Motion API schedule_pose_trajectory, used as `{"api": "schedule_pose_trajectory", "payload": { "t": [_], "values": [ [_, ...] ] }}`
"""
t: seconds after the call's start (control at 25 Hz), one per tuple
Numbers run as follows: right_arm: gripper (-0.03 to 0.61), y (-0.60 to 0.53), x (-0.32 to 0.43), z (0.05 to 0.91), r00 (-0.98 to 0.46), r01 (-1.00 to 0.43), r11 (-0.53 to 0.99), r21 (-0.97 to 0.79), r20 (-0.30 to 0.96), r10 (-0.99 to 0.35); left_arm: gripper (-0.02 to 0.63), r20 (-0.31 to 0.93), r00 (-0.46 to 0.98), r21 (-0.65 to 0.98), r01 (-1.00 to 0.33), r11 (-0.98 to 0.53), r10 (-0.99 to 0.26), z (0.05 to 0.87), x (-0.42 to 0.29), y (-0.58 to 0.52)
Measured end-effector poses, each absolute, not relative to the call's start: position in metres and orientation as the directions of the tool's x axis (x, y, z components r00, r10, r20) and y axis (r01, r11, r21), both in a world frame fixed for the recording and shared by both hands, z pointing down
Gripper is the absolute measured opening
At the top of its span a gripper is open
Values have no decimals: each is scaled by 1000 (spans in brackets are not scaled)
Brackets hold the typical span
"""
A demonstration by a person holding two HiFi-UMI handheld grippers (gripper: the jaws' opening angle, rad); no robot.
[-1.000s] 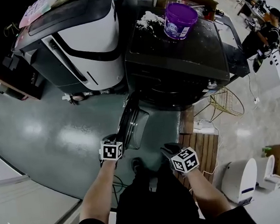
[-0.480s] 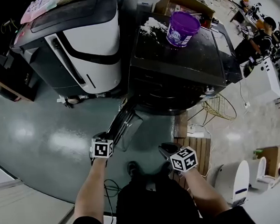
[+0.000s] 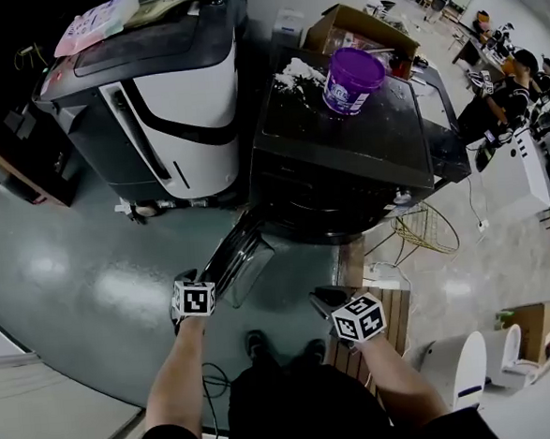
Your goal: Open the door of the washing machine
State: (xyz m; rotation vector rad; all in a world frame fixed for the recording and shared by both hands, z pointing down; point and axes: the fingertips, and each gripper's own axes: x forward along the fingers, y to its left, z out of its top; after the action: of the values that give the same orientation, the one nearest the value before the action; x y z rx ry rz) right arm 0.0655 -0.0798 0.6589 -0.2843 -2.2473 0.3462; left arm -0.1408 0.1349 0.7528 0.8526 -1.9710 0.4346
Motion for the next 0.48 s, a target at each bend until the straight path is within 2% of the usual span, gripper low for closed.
{"api": "schedule_pose_trajectory", "payload": {
  "t": [0.28,0.48],
  "values": [
    [74,-118,88,640,-664,129,951,-281,688,293,124,807,-418,38,-669,743,-418,706,-120,125],
    [69,-150,104,623,-704,110,953,-283,655,275,122,747,-442,163,-603,781,-497,670,-100,100]
  ]
}}
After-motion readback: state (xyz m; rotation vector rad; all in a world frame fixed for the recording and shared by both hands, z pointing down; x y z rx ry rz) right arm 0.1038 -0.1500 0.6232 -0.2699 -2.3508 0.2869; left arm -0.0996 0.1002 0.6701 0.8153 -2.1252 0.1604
